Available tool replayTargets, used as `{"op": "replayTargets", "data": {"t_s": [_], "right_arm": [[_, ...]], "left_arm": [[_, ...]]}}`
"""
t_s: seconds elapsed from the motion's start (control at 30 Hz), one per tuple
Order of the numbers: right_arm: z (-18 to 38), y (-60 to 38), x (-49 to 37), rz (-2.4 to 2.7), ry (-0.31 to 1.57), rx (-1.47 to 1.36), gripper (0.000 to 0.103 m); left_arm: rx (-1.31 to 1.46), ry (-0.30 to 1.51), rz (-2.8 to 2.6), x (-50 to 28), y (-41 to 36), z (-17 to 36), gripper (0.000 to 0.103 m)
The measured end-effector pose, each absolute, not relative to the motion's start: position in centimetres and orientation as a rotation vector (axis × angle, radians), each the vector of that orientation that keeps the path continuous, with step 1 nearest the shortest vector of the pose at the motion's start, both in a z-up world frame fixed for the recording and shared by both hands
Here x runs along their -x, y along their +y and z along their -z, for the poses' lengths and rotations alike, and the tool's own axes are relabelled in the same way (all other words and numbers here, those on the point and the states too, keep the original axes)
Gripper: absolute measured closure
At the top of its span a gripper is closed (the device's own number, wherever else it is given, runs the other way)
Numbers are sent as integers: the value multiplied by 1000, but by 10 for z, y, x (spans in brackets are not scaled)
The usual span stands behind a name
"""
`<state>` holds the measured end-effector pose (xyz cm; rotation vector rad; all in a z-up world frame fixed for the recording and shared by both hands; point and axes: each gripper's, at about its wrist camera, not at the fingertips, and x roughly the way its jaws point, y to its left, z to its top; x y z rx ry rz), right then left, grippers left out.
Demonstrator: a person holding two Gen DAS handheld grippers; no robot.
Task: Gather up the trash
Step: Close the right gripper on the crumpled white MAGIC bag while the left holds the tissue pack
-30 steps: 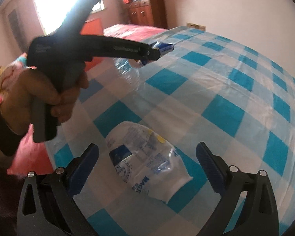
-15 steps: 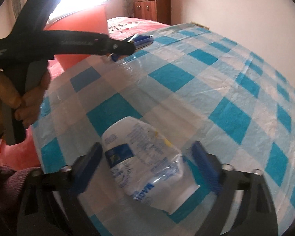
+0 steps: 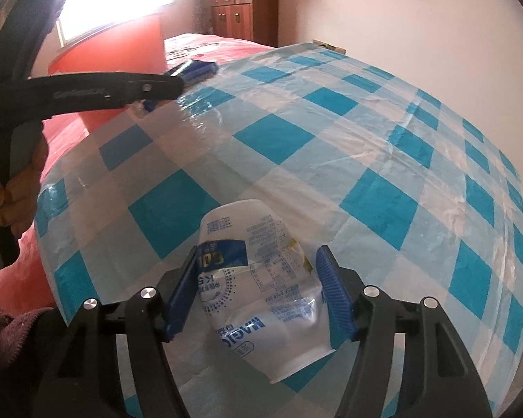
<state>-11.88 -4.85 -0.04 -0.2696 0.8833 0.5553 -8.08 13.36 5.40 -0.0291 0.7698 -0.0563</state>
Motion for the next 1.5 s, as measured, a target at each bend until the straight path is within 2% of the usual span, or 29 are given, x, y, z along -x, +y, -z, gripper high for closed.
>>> {"op": "replayTargets", "data": {"t_s": [0.13,0.17,0.47,0.53,0.67,0.87,1.03,1.1,1.23,1.33,1.43,1.5], "right_arm": [[-8,-55,115,-525,880,230,53],[-10,-56,114,-524,880,225,61],[-5,-60,105,-477,907,225,62],[-2,-61,102,-486,907,206,57],[-1,-57,98,-505,905,195,36],[2,-45,96,-526,893,229,21],[4,-42,97,-543,885,258,19],[5,-44,95,-531,888,258,15],[5,-48,91,-520,893,246,15],[5,-49,94,-516,886,245,19],[2,-51,97,-511,875,239,42],[1,-51,97,-507,879,239,43]], "left_arm": [[12,754,44,84,135,-57,52],[11,752,44,85,135,-58,52],[2,748,47,87,135,-58,52],[4,750,48,87,135,-57,52],[5,753,50,87,136,-55,52],[8,755,49,88,137,-54,52],[13,758,50,88,139,-52,52],[16,758,52,88,139,-52,52],[19,756,57,89,140,-51,52],[21,753,60,90,140,-52,52],[25,753,63,89,140,-52,52],[28,753,64,89,140,-52,52]]}}
